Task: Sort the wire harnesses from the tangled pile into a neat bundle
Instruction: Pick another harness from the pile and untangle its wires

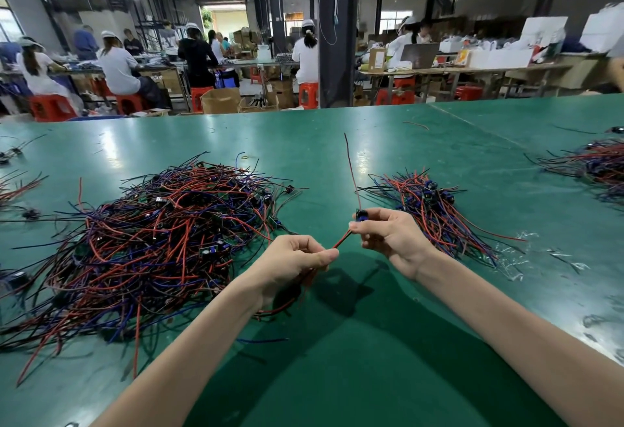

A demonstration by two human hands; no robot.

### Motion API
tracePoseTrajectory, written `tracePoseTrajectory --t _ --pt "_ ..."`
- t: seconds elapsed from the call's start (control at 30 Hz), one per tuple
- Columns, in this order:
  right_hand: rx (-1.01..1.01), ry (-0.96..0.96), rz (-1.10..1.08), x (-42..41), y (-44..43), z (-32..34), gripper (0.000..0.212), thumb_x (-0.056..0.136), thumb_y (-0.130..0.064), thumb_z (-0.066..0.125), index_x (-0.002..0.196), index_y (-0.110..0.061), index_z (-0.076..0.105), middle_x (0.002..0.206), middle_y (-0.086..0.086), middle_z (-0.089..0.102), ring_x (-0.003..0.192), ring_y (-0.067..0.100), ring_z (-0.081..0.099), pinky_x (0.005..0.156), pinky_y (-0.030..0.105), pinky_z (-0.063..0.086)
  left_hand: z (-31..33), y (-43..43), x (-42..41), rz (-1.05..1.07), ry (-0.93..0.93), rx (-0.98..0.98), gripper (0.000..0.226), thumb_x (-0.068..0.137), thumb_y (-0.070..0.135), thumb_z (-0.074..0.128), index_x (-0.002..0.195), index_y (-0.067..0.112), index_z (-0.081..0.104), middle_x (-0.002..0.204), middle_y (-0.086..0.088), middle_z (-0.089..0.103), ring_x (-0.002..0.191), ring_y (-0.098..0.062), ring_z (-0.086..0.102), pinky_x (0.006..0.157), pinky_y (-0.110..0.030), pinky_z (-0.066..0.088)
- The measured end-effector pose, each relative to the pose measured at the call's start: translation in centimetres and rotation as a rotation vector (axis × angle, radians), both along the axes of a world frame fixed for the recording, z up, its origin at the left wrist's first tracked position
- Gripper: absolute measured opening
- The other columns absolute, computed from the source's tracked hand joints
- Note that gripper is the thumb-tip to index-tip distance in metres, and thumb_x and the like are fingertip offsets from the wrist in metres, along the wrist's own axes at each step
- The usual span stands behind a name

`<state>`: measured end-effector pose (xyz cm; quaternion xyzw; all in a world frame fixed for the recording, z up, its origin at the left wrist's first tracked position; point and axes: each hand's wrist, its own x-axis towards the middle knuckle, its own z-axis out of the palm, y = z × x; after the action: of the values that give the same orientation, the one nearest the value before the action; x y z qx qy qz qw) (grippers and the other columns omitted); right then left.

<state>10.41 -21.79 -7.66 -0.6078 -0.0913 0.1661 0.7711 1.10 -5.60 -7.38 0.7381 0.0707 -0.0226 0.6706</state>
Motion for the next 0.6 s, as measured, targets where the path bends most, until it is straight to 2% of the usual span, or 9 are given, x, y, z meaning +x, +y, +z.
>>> tracePoseTrajectory --t 0.17,0.3,0.4,0.5,0.6 --pt "0.006 -0.003 -0.016 0.5 -0.3 -0.2 0.020 0.071 0.010 0.072 0.078 -0.007 0.064 0.062 0.002 0.061 0.047 0.009 0.049 0.047 0.018 0.047 -0.3 0.1 0.3 0.013 0.033 0.024 0.032 0.080 0.017 0.073 0.056 0.015 0.052 0.052 -0.001 0.043 0.040 -0.009 0.034 0.044 -0.022 0.028" --pt "0.017 0.011 -0.068 1.2 -0.8 -0.1 0.022 0.071 0.010 0.071 0.075 -0.009 0.062 0.053 -0.003 0.059 0.041 0.005 0.047 0.045 0.018 0.047 -0.3 0.6 0.3 -0.052 0.025 0.055 0.014 0.084 0.006 0.067 0.072 0.012 0.065 0.066 -0.006 0.053 0.057 -0.013 0.038 0.048 -0.019 0.030" --pt "0.026 0.021 -0.101 1.7 -1.3 -0.1 0.022 0.071 0.011 0.071 0.075 -0.008 0.061 0.050 -0.005 0.058 0.039 0.005 0.046 0.044 0.018 0.046 -0.5 0.6 0.3 -0.052 0.011 0.121 0.012 0.082 0.009 0.070 0.071 0.012 0.068 0.061 -0.001 0.056 0.055 -0.011 0.041 0.048 -0.016 0.034" --pt "0.022 0.015 -0.109 1.8 -1.5 -0.1 0.021 0.071 0.010 0.072 0.076 -0.008 0.061 0.049 -0.006 0.057 0.039 0.004 0.045 0.043 0.018 0.045 -0.7 0.7 0.5 0.003 -0.016 0.298 0.025 0.081 0.020 0.074 0.060 0.014 0.062 0.050 0.006 0.054 0.047 -0.008 0.042 0.048 -0.020 0.034" --pt "0.042 0.007 -0.107 1.9 -1.5 -0.2 0.021 0.071 0.010 0.071 0.076 -0.008 0.061 0.050 -0.006 0.057 0.040 0.005 0.045 0.043 0.018 0.044 -0.9 0.9 0.8 0.082 -0.068 0.646 0.035 0.081 0.036 0.072 0.056 0.017 0.058 0.048 0.006 0.054 0.042 -0.004 0.043 0.048 -0.022 0.035"
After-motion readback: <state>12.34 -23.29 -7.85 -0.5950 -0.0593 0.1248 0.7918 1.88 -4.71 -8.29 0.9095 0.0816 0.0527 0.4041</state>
